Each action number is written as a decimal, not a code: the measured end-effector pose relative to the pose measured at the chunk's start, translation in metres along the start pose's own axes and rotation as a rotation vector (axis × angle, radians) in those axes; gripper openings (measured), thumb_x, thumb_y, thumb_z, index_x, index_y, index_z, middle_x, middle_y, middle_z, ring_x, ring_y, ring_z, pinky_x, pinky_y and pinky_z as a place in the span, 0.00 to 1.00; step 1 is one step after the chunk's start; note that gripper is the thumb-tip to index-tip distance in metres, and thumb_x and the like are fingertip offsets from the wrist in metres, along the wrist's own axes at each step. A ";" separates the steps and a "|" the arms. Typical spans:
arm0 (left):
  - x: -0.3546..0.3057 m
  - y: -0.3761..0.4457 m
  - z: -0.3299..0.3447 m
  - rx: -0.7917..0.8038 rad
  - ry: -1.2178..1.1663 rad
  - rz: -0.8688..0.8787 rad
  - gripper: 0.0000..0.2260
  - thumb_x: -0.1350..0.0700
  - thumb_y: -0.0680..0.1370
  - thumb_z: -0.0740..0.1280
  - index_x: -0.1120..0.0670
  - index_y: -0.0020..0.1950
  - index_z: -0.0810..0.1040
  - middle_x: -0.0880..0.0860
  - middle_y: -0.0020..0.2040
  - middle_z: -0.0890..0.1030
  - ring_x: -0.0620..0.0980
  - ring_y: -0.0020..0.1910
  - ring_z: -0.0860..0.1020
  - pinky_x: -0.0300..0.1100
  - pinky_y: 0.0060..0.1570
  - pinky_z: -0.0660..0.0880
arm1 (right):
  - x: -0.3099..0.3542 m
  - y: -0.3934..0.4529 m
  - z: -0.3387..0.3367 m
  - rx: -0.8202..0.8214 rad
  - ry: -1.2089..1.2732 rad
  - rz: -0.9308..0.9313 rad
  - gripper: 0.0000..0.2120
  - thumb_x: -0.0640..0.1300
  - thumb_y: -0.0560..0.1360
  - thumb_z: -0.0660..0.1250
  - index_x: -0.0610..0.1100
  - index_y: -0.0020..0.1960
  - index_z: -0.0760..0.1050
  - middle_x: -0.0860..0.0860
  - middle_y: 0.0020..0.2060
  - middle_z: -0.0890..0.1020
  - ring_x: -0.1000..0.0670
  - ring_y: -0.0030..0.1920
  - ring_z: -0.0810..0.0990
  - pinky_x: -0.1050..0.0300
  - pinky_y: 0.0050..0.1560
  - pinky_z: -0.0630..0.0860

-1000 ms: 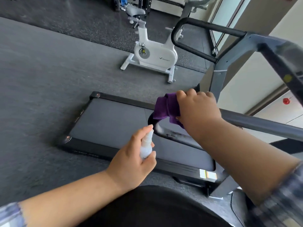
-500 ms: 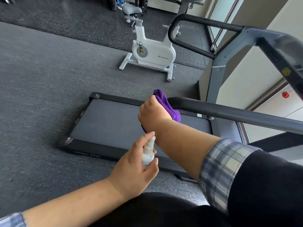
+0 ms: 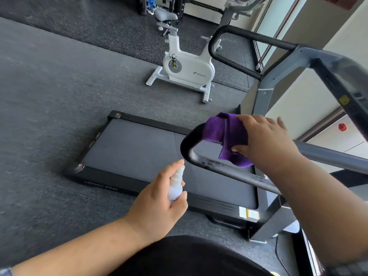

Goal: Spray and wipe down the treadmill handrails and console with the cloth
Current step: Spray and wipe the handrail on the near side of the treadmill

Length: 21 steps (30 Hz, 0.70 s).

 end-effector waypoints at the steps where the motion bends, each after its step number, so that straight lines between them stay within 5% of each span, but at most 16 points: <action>1: -0.001 0.003 0.001 -0.006 0.001 -0.003 0.27 0.45 0.73 0.62 0.31 0.69 0.56 0.39 0.53 0.77 0.38 0.49 0.78 0.35 0.53 0.74 | 0.010 0.003 -0.002 -0.011 -0.032 -0.019 0.39 0.62 0.68 0.76 0.52 0.73 0.65 0.47 0.64 0.77 0.39 0.63 0.76 0.37 0.71 0.62; 5: -0.004 0.015 0.014 0.001 -0.045 -0.031 0.28 0.43 0.72 0.63 0.24 0.67 0.56 0.40 0.53 0.78 0.41 0.44 0.79 0.39 0.42 0.78 | 0.050 0.013 -0.009 -0.067 -0.078 -0.077 0.33 0.59 0.69 0.75 0.48 0.68 0.69 0.47 0.67 0.73 0.39 0.58 0.78 0.44 0.63 0.70; 9: -0.018 0.014 0.043 0.086 -0.049 -0.017 0.28 0.41 0.72 0.62 0.21 0.66 0.54 0.39 0.53 0.78 0.38 0.47 0.79 0.31 0.47 0.74 | 0.064 0.011 -0.007 -0.119 -0.026 -0.136 0.35 0.58 0.70 0.73 0.52 0.73 0.65 0.51 0.69 0.71 0.41 0.59 0.76 0.46 0.61 0.68; 17: -0.031 0.013 0.059 0.148 0.017 0.082 0.37 0.56 0.75 0.69 0.22 0.67 0.53 0.37 0.54 0.77 0.37 0.38 0.77 0.37 0.42 0.75 | -0.066 -0.024 0.006 -0.009 0.101 0.044 0.41 0.66 0.66 0.74 0.56 0.75 0.64 0.54 0.68 0.73 0.45 0.67 0.72 0.49 0.68 0.64; 21: -0.027 0.011 0.044 0.106 0.057 0.074 0.37 0.56 0.75 0.69 0.21 0.66 0.53 0.40 0.54 0.78 0.39 0.44 0.78 0.37 0.46 0.76 | -0.052 -0.022 0.003 -0.004 0.094 0.081 0.43 0.82 0.66 0.52 0.58 0.73 0.65 0.52 0.66 0.75 0.42 0.65 0.74 0.43 0.67 0.66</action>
Point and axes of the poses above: each hand's wrist, its own y-axis towards the middle knuckle, its own z-axis out of the palm, x = y × z, the point moved 10 cm from there along y, towards the middle knuckle
